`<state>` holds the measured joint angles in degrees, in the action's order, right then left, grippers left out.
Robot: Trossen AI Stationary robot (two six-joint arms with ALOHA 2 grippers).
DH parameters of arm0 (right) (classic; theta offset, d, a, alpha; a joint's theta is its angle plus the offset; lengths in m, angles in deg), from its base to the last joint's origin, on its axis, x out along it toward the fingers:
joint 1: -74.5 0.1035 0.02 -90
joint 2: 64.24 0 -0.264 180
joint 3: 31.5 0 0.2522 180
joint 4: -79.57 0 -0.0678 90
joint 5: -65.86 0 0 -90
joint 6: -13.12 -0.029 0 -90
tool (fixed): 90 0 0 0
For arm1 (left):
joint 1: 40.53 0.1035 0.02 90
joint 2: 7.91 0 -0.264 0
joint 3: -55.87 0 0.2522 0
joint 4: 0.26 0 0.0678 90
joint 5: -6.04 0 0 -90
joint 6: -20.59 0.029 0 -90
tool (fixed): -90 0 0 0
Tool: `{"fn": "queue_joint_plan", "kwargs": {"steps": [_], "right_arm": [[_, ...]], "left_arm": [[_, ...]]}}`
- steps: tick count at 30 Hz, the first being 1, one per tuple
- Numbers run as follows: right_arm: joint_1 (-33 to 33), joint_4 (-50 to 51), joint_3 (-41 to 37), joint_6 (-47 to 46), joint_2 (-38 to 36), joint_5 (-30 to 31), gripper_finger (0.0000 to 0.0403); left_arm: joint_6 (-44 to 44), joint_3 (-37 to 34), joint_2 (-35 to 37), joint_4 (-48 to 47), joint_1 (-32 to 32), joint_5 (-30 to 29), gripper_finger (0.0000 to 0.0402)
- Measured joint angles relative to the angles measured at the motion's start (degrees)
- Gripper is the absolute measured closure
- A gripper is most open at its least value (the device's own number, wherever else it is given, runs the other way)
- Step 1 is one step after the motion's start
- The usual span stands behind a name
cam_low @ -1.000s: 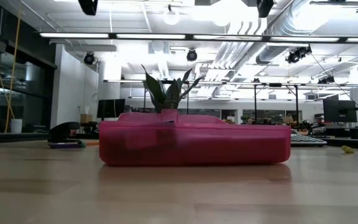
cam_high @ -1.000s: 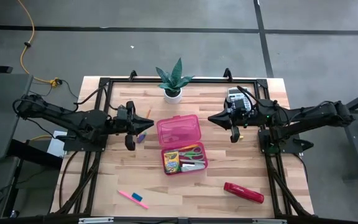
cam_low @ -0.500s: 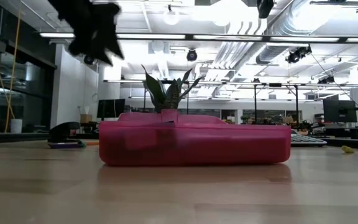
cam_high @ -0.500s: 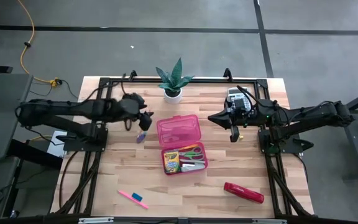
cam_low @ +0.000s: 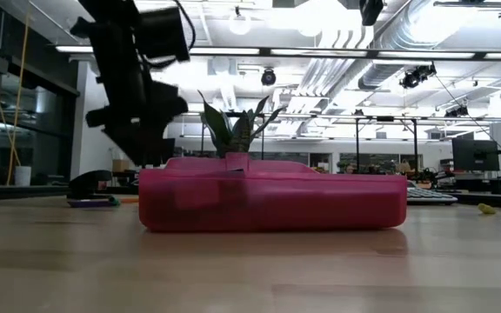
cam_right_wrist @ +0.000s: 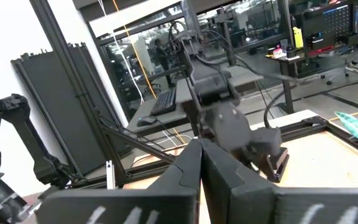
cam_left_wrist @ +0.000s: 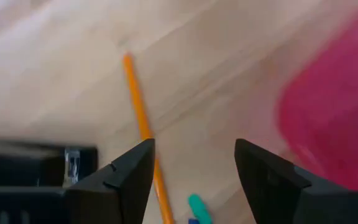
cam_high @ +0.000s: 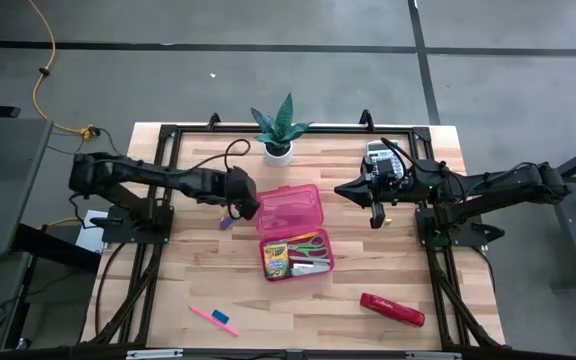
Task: Pack school essentials
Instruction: Put the yellow pencil into the red supply box
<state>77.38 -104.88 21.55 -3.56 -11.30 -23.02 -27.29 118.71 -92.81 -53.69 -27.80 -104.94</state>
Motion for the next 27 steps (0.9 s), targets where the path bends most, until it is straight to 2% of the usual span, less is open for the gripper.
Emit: {"fn": "queue_joint_plan", "kwargs": {"steps": [3,11,19,27], "right_arm": [[0.0,0.0,0.0,0.0,0.0,0.0,0.0403],[0.0,0.5,0.0,0.0,0.0,0.0,0.0403],[0.0,0.6,0.0,-0.1,0.0,0.0,0.0403],[0.0,2.2,0.0,-2.9,0.0,0.0,0.0403]], "left_arm": [[-4.2,0.0,-1.6,-1.3,0.5,-0.1,0.0209],[-4.6,0.0,-5.6,-2.5,1.2,1.9,0.0242],[-7.0,-0.7,-10.6,-2.2,2.3,2.6,0.0252],[-5.7,-0.9,-11.9,-0.7,4.8,5.9,0.0259]]}}
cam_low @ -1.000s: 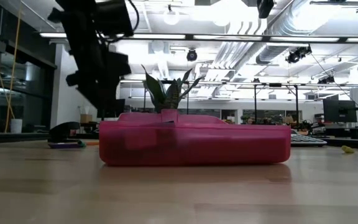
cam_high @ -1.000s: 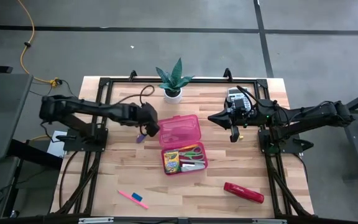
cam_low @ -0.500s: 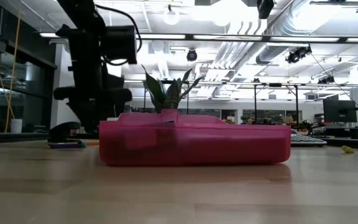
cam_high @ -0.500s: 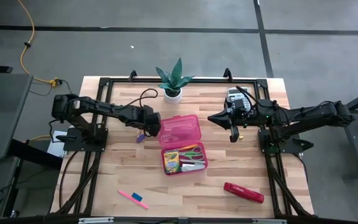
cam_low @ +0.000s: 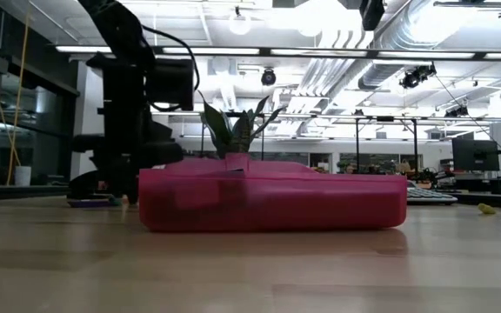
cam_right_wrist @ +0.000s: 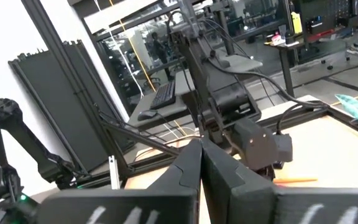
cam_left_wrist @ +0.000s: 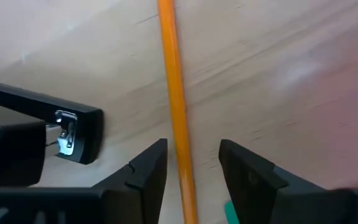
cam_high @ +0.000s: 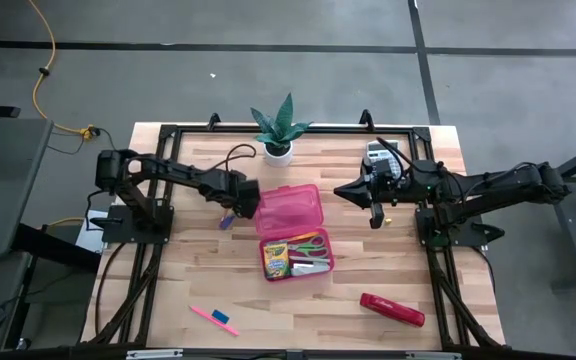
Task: Pack school essentials
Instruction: Put the yellow pencil into the red supply box
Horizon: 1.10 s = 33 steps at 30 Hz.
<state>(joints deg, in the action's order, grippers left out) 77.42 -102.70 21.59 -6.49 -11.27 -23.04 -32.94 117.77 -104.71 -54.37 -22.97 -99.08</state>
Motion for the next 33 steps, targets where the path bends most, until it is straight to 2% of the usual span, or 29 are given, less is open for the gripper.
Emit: {"fn": "queue_joint_plan", "kwargs": {"steps": [4,10,17,20,24,30,33], "right_arm": [[0.1,0.0,0.0,0.0,0.0,0.0,0.0403],[0.1,0.1,0.0,-1.1,0.0,0.0,0.0403],[0.1,0.3,0.0,-1.1,0.0,0.0,0.0403],[0.1,0.3,0.0,-1.0,0.0,-0.1,0.0403],[0.1,0.3,0.0,-1.0,0.0,-0.2,0.0403],[0.1,0.3,0.0,-0.9,0.0,-0.2,0.0403],[0.1,0.3,0.0,-0.9,0.0,-0.2,0.0403]], "left_arm": [[0.9,0.0,0.0,0.8,1.3,2.4,0.0296],[4.8,0.0,-0.1,1.5,1.5,2.8,0.0384],[8.7,-0.5,2.8,0.9,1.5,0.2,0.0393],[9.4,-0.4,6.6,-0.2,1.9,-3.0,0.0398],[10.3,-0.4,12.9,-3.0,1.9,-3.3,0.0399],[11.3,-0.4,26.9,-2.3,1.2,-3.9,0.0401],[12.6,-0.3,34.7,1.4,-0.8,-5.2,0.0401]]}}
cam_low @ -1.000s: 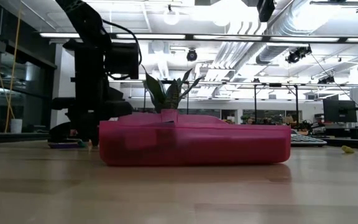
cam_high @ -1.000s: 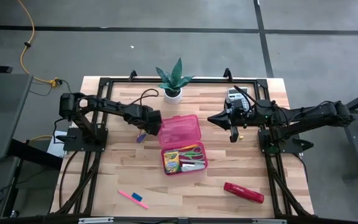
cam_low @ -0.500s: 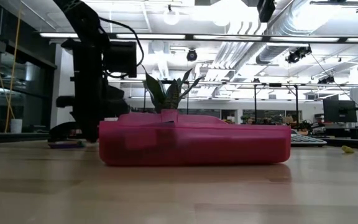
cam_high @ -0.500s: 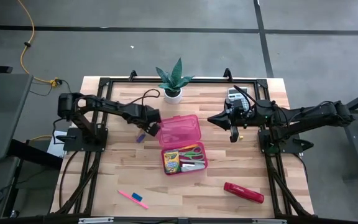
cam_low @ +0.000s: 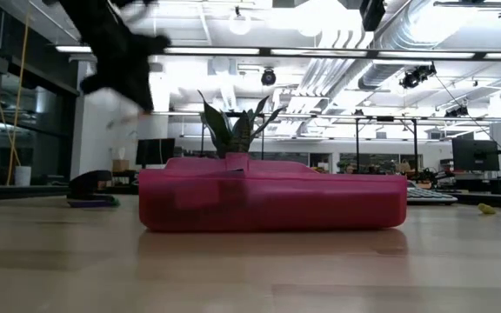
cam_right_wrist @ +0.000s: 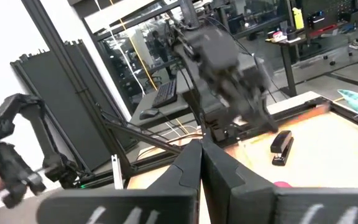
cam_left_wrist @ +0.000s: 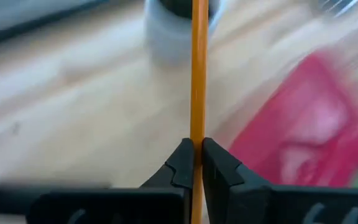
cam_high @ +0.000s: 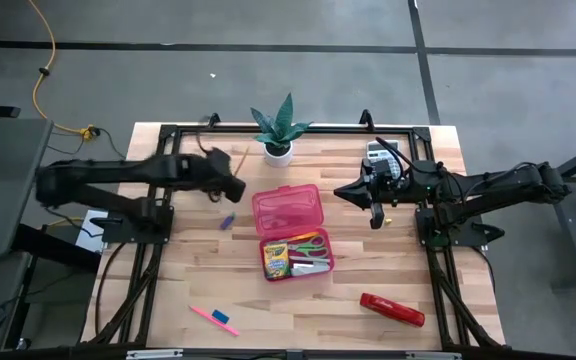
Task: Pack school essentials
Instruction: Put the yellow pencil into the red supply box
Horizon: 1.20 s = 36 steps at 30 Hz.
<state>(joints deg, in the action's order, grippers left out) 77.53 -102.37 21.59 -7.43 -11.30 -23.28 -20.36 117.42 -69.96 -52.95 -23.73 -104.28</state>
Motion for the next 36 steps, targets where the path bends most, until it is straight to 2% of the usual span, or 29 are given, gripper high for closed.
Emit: {"fn": "queue_joint_plan", "kwargs": {"steps": [5,9,14,19,24,31,36], "right_arm": [[0.0,0.0,0.0,0.0,0.0,0.0,0.0403],[0.0,-0.1,0.0,0.0,0.0,0.6,0.0403],[0.0,-0.5,0.0,0.0,0.0,2.3,0.0403],[0.0,-0.4,0.0,0.0,0.0,2.4,0.0403],[0.0,-0.4,0.0,0.0,0.0,2.5,0.0403],[0.0,0.4,0.0,0.0,0.0,2.6,0.0403],[0.0,0.7,0.0,-0.3,1.6,4.0,0.0401]], "left_arm": [[6.2,0.1,10.8,11.7,-5.9,-2.2,0.0401],[11.3,0.2,15.1,23.3,-11.9,-4.0,0.0401],[15.4,-0.8,14.9,34.0,-19.6,-6.3,0.0401],[16.1,-10.2,12.6,51.2,-25.5,-9.7,0.0401],[15.7,-16.8,10.7,62.9,-27.3,-10.8,0.0401],[21.0,-16.6,10.6,64.2,-27.3,-10.8,0.0401],[21.1,-16.6,9.7,63.9,-27.3,-10.8,0.0401]]}}
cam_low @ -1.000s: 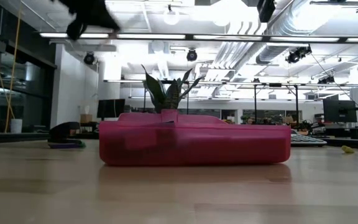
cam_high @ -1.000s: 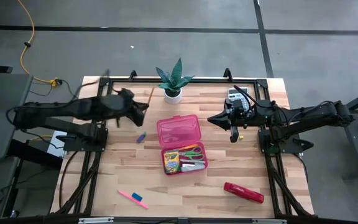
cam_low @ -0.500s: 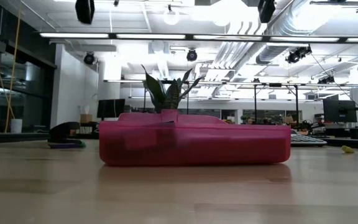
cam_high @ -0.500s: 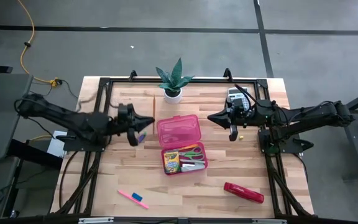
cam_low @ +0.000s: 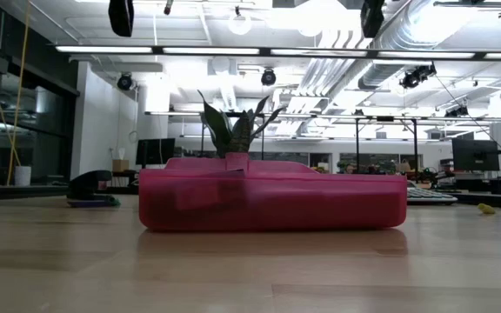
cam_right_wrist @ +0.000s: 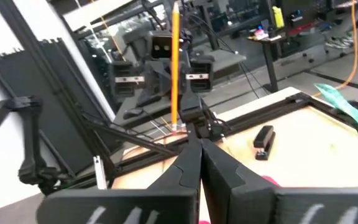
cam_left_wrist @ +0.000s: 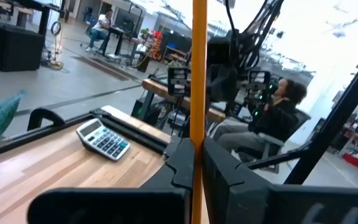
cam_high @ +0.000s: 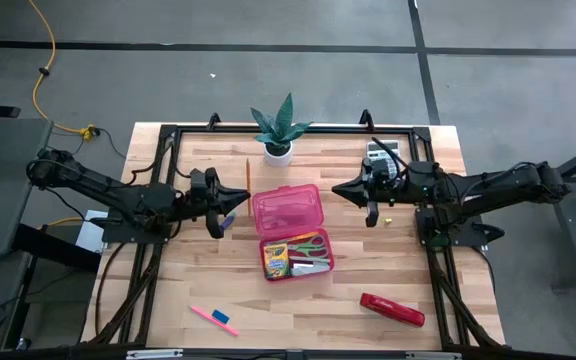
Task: Pack school essentials
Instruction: Put the yellow pencil into the red supply box
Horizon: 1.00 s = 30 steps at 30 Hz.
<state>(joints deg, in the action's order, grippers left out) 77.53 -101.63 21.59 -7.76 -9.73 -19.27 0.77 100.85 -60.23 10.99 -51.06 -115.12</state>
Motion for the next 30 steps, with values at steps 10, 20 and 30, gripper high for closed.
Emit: {"fn": "queue_joint_plan", "kwargs": {"steps": [10,20,30], "right_arm": [[1.1,-14.8,0.5,-4.3,13.3,1.1,0.0265],[1.3,-16.9,11.7,-4.2,27.1,-1.0,0.0164],[1.3,-16.1,17.0,-2.2,30.3,-3.0,0.0244]], "left_arm": [[-1.3,1.2,-10.8,8.8,0.0,3.1,0.0401],[-1.0,8.3,-22.0,8.9,1.3,4.9,0.0401],[-1.0,8.8,-22.8,9.1,1.9,5.8,0.0401]]}}
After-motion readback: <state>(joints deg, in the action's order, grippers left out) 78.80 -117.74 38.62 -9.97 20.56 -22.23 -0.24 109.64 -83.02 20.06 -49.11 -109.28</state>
